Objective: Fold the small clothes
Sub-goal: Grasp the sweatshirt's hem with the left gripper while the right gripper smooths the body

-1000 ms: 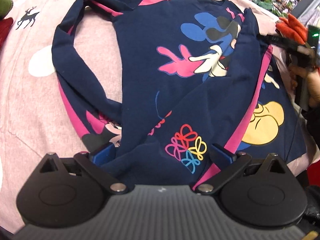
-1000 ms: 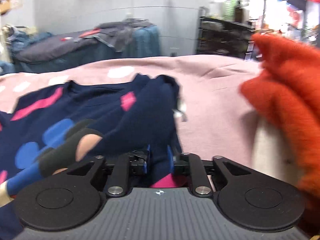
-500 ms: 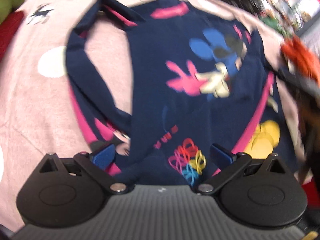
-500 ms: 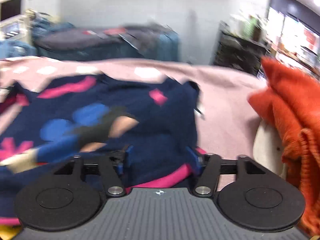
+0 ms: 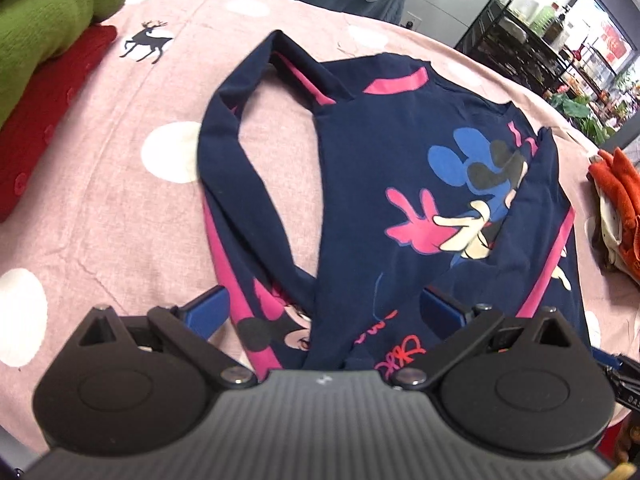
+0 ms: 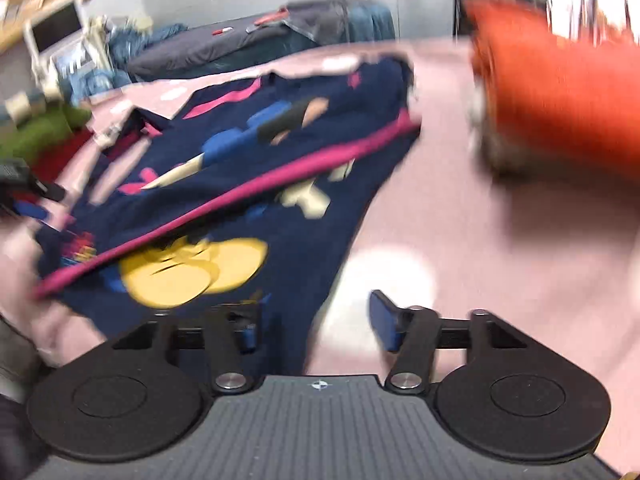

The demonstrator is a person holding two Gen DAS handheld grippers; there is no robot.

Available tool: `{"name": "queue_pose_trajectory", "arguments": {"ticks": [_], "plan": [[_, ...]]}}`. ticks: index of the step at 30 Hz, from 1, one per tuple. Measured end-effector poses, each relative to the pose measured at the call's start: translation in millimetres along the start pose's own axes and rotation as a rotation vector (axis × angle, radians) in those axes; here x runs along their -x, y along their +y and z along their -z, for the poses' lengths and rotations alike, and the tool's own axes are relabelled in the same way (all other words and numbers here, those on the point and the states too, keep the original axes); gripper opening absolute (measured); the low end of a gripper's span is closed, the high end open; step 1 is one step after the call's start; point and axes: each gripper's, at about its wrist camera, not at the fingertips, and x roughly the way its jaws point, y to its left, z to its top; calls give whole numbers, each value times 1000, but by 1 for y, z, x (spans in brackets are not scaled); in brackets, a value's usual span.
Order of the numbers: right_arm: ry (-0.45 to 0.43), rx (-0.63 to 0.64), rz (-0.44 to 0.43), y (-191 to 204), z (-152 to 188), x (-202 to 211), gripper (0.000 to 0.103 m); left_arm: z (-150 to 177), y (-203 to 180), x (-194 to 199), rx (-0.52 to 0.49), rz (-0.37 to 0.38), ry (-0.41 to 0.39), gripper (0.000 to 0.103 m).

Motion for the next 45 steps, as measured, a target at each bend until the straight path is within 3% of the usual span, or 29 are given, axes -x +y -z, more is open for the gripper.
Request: {"name": "queue_pose_trajectory", "arguments": {"ticks": [2,5,6,12,16,19,20,22,23,24,26,29,32,36,38,41,43,45], "plan": [[9,-35,-70,1,6,0,64,0,-5,-1,-13,8,5,103],[41,-20,-71,9,8,-1,13,2,-10,0,-32,11,4,103],[56,-29,-84,8,9,-1,4,2,-10,-1,-38,10,11,103],[34,-109,-71,-12,13,23,3,5,-10,-1,-61,-4,42,103],[81,-31,15,-12,15,32,3,6,-8,-3,-68,-15,62,103],[115,-88,-6,-19,16,24,2,7,-9,-5,-85,-34,71,103],[112,-65,6,-17,14,24,5,7,-9,-5,-92,-41,74,103],[75,27,91,-4,9,29,43,8,-9,-6,-102,-46,85,103],[47,96,167,4,7,33,52,7,-9,-7,-104,-49,89,103],[14,160,231,11,4,36,59,7,-9,-8,-106,-50,94,103],[-51,236,266,20,-2,43,60,7,-9,-10,-120,-54,103,103],[-97,276,174,34,-11,38,76,8,-10,-11,-139,-79,95,103],[-103,301,29,60,-20,21,78,6,-4,-8,-100,-83,77,103],[-115,391,-244,113,-33,-4,77,0,9,-1,-47,-116,41,103],[-85,474,-387,149,-35,-22,69,-2,16,4,-31,-126,24,103],[-67,581,-477,196,-32,-52,49,-4,27,10,-9,-162,7,103],[-51,585,-497,217,-29,-75,46,-3,34,8,1,-213,14,103],[44,582,-516,233,-24,-102,47,-1,42,6,17,-240,22,103]]}}
